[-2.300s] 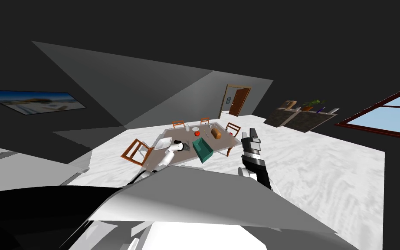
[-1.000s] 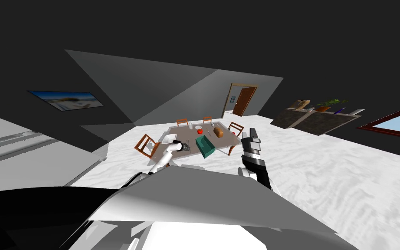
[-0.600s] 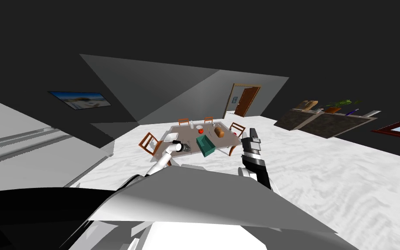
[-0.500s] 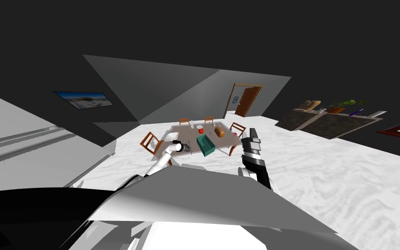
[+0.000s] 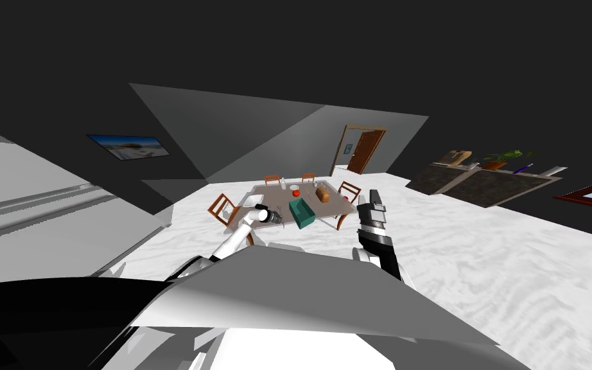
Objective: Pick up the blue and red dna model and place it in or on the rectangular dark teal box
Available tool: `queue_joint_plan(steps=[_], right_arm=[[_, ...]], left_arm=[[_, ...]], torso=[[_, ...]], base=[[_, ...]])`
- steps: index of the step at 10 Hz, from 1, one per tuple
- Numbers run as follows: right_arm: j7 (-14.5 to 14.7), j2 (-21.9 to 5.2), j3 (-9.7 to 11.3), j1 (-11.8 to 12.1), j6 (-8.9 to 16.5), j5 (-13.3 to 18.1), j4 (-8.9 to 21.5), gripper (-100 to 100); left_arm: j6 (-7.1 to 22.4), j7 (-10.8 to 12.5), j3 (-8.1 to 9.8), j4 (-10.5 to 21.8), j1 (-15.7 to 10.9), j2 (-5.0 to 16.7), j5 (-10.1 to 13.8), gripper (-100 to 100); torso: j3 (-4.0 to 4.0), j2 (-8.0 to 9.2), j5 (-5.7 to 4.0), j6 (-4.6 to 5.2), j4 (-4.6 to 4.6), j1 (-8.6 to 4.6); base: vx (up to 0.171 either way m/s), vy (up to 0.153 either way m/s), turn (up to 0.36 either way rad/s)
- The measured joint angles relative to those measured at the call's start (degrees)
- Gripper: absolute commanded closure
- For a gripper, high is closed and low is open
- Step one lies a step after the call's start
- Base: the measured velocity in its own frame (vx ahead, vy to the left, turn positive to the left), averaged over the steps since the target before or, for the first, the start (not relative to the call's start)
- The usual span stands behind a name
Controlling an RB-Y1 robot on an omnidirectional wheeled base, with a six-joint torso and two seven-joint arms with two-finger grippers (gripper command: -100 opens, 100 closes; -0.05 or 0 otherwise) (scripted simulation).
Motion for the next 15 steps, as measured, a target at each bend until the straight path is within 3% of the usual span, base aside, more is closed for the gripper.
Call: queue_joint_plan(steps=[3,9,15], right_arm=[[0.00,0.00,0.00,0.01,0.00,0.00,0.00,0],[0.00,0.00,0.00,0.01,0.00,0.00,0.00,0],[0.00,0.00,0.00,0.01,0.00,0.00,0.00,0]], left_arm=[[3.39,3.17,0.51,-2.79,-1.41,1.49,-0.67,100],[11.28,10.62,2.65,-7.33,-6.74,4.13,-2.78,100],[18.79,17.34,5.19,-11.65,-10.93,6.45,-4.65,100]], torso=[[-0.08,-0.17,-0.05,0.02,-0.01,-0.09],[-0.10,-0.25,-0.14,0.03,0.04,-0.22],[-0.26,-1.22,-0.43,1.05,0.68,-1.25]], base=[[0.043,-0.105,-0.048],[0.076,-0.119,-0.062],[0.080,-0.100,-0.063]])
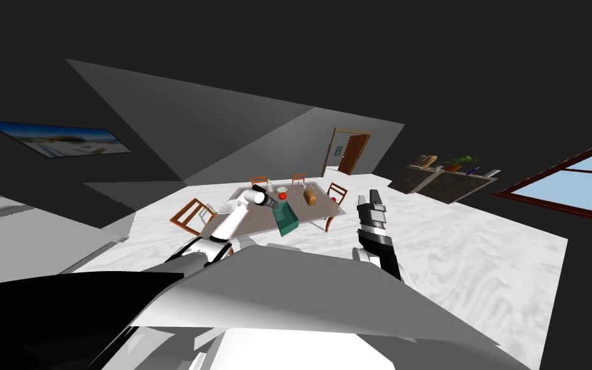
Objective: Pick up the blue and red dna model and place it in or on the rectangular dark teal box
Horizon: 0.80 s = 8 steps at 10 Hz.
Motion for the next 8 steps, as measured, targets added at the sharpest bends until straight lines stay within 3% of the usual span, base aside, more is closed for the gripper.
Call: queue_joint_plan(steps=[1,2,6,7,8], right_arm=[[0.00,0.00,0.00,0.00,0.00,0.00,0.00,0],[0.00,0.00,-0.01,0.00,0.00,0.00,0.00,0],[0.00,-0.01,-0.01,-0.01,0.00,0.00,0.00,0],[0.00,-0.01,-0.01,-0.01,0.00,0.00,0.00,0],[0.00,-0.01,-0.01,-0.01,0.00,0.00,0.00,0]], left_arm=[[0.73,1.08,0.17,-0.91,-0.72,-0.06,-0.72,100],[0.84,1.36,0.16,-1.09,-0.87,-0.12,-0.82,-100],[0.82,1.33,0.16,-1.08,-0.88,-0.13,-0.80,-100],[0.82,1.33,0.16,-1.08,-0.88,-0.13,-0.80,0],[0.82,1.33,0.16,-1.08,-0.88,-0.13,-0.80,-100]], torso=[[-0.01,0.01,0.01,-0.01,-0.03,0.01],[0.07,0.21,0.06,-0.09,-0.03,0.22],[0.23,0.46,0.12,-0.10,0.03,0.44],[0.23,0.47,0.12,-0.11,0.03,0.45],[0.23,0.47,0.12,-0.11,0.03,0.45]], base=[[0.044,-0.033,-0.013],[0.010,-0.009,-0.001],[0.000,0.000,0.000],[0.000,0.000,0.000],[-0.001,0.017,0.034]])
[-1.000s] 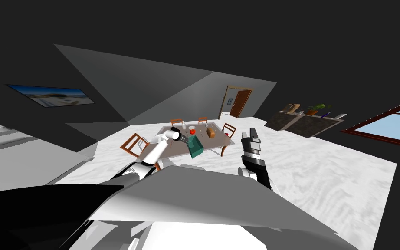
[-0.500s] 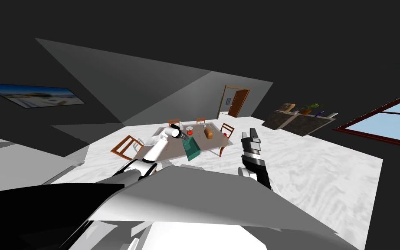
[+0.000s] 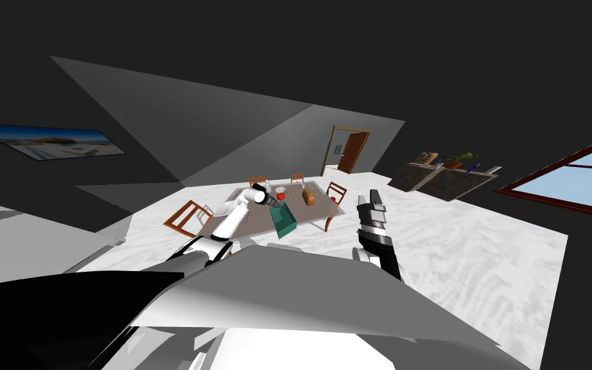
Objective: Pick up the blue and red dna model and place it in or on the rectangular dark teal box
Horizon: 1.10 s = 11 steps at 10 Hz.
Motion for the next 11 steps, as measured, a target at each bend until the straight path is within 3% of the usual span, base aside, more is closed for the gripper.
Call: queue_joint_plan(steps=[7,8,11], right_arm=[[0.00,0.00,0.00,0.00,0.00,0.00,0.00,0],[0.00,0.00,0.00,0.00,0.00,0.00,0.00,0],[0.00,0.00,0.00,0.00,0.00,0.00,0.00,0]], left_arm=[[5.99,6.08,0.64,-8.01,-1.27,2.81,3.00,-100],[6.17,6.31,0.63,-8.11,-1.31,2.83,3.03,0],[6.16,6.29,0.63,-8.10,-1.31,2.83,3.03,0]], torso=[[0.02,0.03,0.03,0.00,0.01,0.14],[0.01,0.02,0.02,0.00,0.00,0.07],[0.00,0.01,0.00,0.00,0.00,0.00]], base=[[-0.002,0.032,0.023],[0.000,0.000,0.000],[0.000,0.000,0.000]])
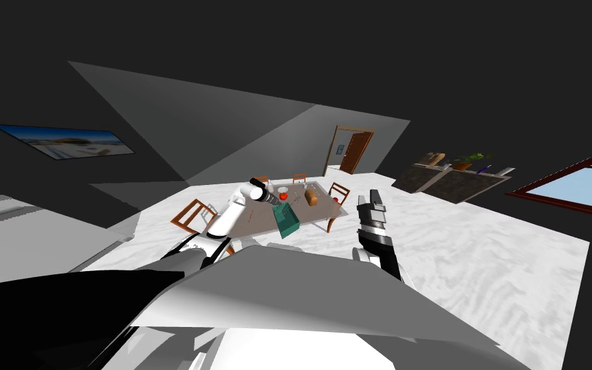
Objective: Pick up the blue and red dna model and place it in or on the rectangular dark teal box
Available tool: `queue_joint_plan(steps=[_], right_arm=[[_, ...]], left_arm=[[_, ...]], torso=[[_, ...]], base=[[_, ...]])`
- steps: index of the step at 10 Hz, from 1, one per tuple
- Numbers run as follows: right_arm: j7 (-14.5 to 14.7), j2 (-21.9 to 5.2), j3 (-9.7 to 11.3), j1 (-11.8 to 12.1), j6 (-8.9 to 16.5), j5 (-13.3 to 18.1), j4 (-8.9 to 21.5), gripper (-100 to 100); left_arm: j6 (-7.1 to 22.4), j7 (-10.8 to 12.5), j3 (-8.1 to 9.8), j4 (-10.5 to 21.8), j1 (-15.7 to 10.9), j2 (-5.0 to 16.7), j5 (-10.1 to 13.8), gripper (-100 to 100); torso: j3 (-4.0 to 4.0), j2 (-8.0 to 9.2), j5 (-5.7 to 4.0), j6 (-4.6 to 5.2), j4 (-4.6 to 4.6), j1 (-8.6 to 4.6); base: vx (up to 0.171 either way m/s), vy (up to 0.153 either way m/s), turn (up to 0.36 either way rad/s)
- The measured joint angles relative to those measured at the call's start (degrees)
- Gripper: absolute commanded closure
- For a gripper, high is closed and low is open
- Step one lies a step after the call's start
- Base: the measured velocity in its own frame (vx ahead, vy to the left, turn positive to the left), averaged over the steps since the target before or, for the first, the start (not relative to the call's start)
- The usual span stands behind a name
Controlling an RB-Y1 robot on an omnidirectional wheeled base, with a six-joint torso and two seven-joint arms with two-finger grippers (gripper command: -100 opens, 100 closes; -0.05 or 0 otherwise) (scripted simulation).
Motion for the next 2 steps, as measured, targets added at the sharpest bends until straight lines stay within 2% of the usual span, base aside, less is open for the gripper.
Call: queue_joint_plan(steps=[2], right_arm=[[0.00,0.00,0.00,0.00,0.00,0.00,0.00,0]], left_arm=[[0.00,0.00,0.00,0.00,0.00,0.00,0.00,0]], torso=[[0.00,0.00,0.00,0.00,0.00,0.00]], base=[[0.000,0.000,0.000]])
